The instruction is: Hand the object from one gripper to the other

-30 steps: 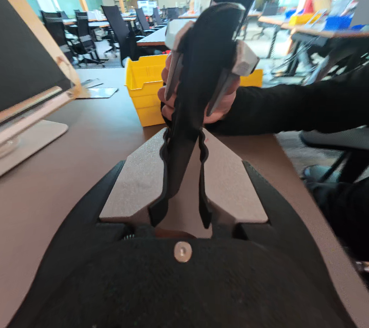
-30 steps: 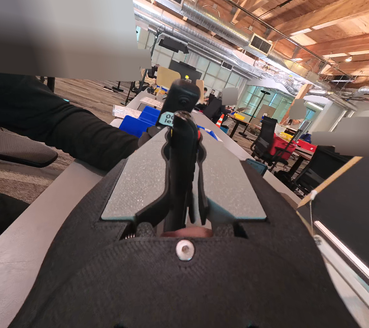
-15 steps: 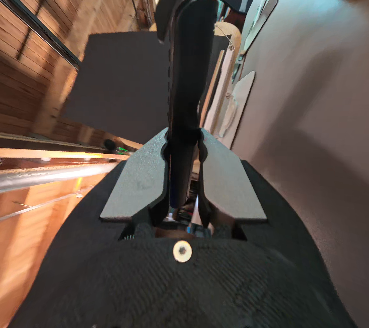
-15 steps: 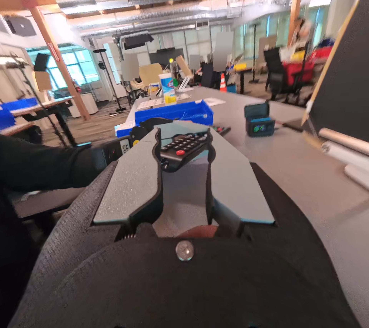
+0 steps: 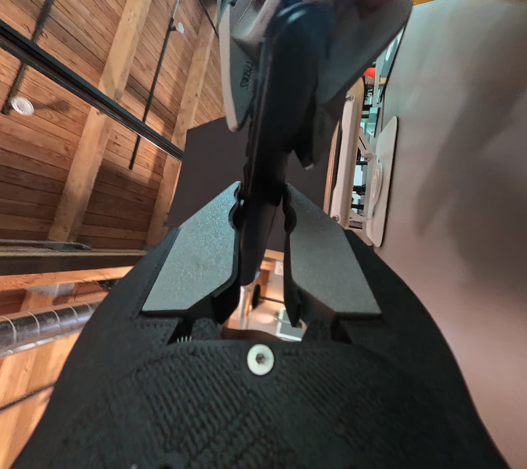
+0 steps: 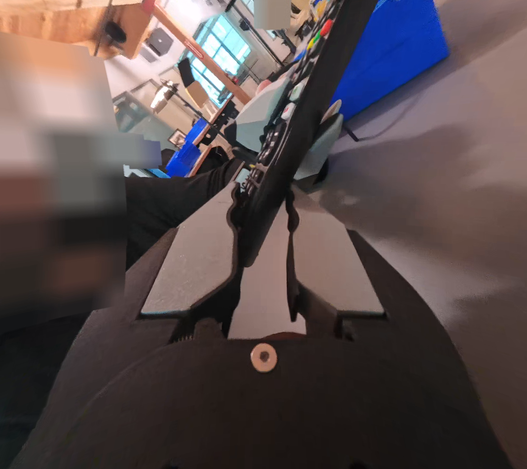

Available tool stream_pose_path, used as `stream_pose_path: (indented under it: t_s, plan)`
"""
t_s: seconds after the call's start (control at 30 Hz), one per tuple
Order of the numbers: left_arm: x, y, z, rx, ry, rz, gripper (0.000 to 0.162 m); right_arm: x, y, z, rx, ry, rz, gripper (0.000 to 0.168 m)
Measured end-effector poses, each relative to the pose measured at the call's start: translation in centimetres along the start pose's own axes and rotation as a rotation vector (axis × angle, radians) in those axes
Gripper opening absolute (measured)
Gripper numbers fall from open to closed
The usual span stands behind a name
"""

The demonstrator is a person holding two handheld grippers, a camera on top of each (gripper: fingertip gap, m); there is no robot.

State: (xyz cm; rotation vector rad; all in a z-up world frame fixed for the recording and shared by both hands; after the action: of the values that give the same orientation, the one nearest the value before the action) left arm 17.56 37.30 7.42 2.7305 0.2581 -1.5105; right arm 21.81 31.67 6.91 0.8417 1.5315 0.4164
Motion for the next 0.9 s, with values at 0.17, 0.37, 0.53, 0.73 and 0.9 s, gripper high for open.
stream_pose_path:
  t_s: [0.17, 0.37, 0.53, 0.73, 0.9]
  plan:
    - [0.4, -0.5, -0.3, -0.127, -0.075, 0.345, 0.046, 0.7, 0.7, 0.3, -0.085, -0.24, 0.212, 0.027]
    - [0.3, -0.2, -0.3, -0.132, -0.012, 0.334, 0.058, 0.3, 1.2, -0.2, -0.191, -0.614, 0.443, 0.027]
    - [-0.8, 0.7, -0.6, -0.106, 0.083, 0.229, 0.059, -2.2, 2.1, 2.2, -0.161, -0.908, 0.475, 0.021]
    - [0.7, 0.2, -0.3, -0.175, -0.014, 0.423, 0.05, -11.8, 2.3, 8.3, -0.129, -1.256, 0.569, 0.021]
    - [1.6, 0.4, -0.5, -0.187, -0.053, 0.425, 0.043, -17.5, 0.0, 17.7, -0.001, -1.493, 0.448, 0.021]
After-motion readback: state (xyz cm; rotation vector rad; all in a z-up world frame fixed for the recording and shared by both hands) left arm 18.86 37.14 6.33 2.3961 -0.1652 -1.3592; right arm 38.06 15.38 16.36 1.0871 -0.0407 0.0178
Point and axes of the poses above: each gripper's, where its closed fingertips meet, z back along the fingers, y out of its top, x = y × z across the jaws, the point moved 5 cm from there along z, back along the fingers, and after that the axes turned 15 degrees about y, right-handed, at the moved point
